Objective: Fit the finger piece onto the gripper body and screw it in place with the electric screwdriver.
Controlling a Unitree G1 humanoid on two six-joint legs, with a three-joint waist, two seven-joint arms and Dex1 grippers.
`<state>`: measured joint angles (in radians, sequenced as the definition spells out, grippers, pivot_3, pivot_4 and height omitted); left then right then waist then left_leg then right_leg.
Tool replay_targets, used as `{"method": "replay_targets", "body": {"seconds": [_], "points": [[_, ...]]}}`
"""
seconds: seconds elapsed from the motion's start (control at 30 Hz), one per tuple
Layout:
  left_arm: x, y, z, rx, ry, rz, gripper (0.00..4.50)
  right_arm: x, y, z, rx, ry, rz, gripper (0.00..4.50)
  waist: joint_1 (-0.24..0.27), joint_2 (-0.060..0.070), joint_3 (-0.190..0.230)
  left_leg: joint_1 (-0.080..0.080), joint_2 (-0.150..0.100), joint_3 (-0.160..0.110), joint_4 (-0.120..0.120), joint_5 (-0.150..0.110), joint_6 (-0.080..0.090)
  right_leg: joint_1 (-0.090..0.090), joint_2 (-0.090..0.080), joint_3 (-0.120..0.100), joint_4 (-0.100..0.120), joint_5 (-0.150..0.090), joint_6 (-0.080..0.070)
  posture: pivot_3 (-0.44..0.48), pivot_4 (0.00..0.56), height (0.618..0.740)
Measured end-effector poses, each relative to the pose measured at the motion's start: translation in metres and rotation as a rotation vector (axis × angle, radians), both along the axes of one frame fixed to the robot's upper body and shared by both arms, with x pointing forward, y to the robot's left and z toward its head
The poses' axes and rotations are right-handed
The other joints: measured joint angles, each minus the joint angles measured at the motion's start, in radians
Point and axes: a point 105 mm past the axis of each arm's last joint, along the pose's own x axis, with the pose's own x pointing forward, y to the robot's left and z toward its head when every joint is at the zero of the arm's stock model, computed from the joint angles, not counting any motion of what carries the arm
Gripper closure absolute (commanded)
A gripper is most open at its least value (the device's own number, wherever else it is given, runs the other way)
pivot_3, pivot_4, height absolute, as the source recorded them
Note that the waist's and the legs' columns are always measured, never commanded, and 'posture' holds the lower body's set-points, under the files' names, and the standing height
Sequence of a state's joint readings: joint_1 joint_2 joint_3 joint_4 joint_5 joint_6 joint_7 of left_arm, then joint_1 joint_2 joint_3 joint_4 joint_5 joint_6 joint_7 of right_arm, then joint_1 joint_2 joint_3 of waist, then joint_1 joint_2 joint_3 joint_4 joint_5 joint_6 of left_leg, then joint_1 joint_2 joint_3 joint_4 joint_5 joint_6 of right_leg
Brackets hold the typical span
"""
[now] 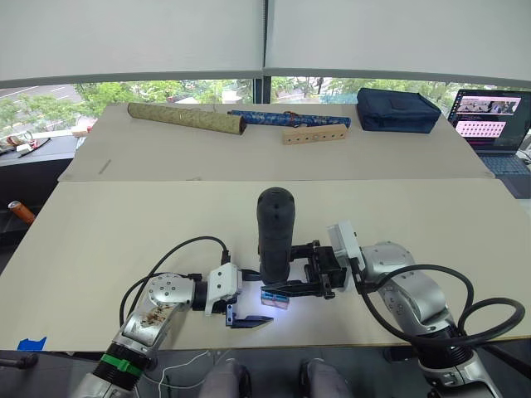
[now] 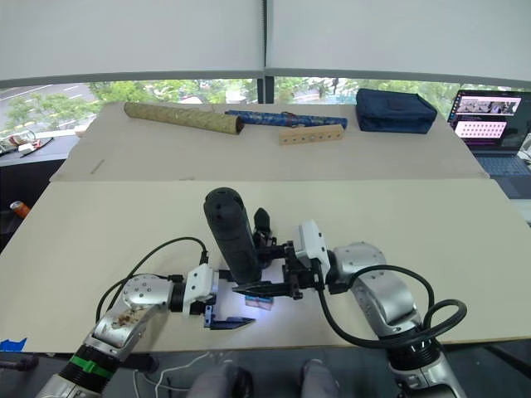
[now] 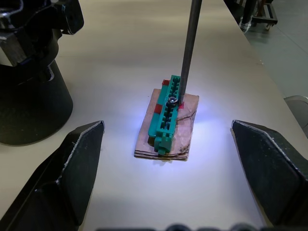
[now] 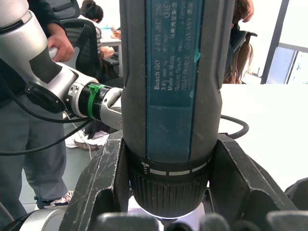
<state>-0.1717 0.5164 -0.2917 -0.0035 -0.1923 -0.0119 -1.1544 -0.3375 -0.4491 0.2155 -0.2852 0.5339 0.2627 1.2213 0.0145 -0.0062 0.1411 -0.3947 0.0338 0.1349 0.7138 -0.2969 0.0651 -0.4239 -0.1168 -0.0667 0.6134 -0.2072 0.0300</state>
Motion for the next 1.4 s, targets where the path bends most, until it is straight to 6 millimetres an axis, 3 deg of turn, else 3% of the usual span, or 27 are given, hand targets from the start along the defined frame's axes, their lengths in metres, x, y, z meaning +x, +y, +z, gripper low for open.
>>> {"method": "replay_targets", "body": {"seconds": [1.4], "points": [[0.002, -0.001, -0.001, -0.011, 0.005, 0.01, 0.02, 0.005, -0.002, 0.012, 0.016, -0.018, 0.015, 2.6, 0.002, 0.0, 0.0, 0.0, -0.001, 0.0, 0.0, -0.001, 0.001, 0.0, -0.002, -0.001, 0.0, 0.0, 0.0, 0.0, 0.15, 0.74]]}}
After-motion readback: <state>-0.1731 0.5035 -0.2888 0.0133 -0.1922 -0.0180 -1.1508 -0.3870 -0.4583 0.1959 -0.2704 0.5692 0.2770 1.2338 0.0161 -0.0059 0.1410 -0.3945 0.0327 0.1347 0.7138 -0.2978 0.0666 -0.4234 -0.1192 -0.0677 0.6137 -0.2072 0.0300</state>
